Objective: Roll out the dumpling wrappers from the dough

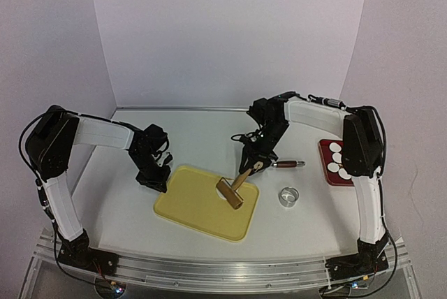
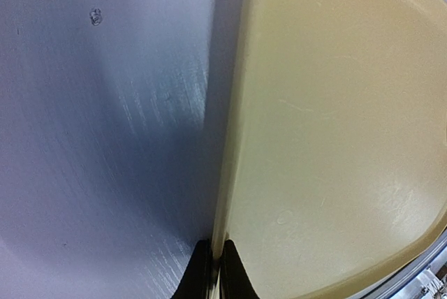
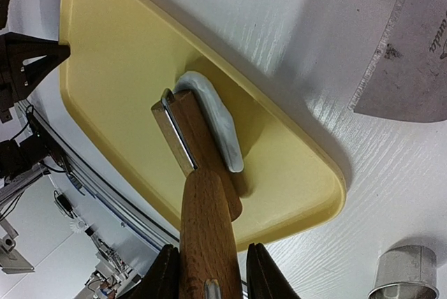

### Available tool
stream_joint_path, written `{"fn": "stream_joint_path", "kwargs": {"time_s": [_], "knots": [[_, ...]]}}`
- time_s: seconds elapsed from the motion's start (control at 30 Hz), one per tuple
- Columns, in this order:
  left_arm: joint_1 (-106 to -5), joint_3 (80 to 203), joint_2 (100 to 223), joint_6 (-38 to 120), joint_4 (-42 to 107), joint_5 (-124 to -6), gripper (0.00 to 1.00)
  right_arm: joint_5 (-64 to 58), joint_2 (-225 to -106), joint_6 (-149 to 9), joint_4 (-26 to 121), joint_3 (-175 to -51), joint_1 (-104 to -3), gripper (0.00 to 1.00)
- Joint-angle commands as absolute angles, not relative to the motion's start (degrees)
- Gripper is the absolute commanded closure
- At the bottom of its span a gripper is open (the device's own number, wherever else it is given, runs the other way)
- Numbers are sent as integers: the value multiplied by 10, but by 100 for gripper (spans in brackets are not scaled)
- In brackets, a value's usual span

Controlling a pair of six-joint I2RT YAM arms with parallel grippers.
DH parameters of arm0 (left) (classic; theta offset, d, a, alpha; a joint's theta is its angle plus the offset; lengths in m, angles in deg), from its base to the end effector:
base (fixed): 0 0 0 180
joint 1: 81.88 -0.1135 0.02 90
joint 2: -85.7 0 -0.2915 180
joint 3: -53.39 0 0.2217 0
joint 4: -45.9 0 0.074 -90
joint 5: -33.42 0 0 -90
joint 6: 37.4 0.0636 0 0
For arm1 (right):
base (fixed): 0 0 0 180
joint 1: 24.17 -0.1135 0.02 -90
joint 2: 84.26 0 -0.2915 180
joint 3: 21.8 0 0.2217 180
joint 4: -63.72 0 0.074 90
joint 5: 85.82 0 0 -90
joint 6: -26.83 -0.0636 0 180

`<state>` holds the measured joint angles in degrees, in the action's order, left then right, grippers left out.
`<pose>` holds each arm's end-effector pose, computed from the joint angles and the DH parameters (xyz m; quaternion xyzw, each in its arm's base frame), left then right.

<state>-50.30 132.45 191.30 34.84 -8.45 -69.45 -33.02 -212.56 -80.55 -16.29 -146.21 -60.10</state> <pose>0.2637 -0.1787 0.1609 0.1280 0.9823 -0.1345 0.0251 0.3298 0.2865 0.2033 0.1693 -0.9313 -0.3073 0.0978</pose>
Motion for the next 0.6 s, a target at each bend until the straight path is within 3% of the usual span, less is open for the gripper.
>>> {"fn": "stream_joint_path", "kwargs": {"time_s": [0.0, 0.57], "knots": [[-501, 1331, 1949, 324, -54, -659, 100, -96, -2229, -805, -204, -1398, -629, 100], [-501, 1332, 1949, 318, -54, -658, 100, -84, -2236, -801, -205, -1388, -629, 100]]}}
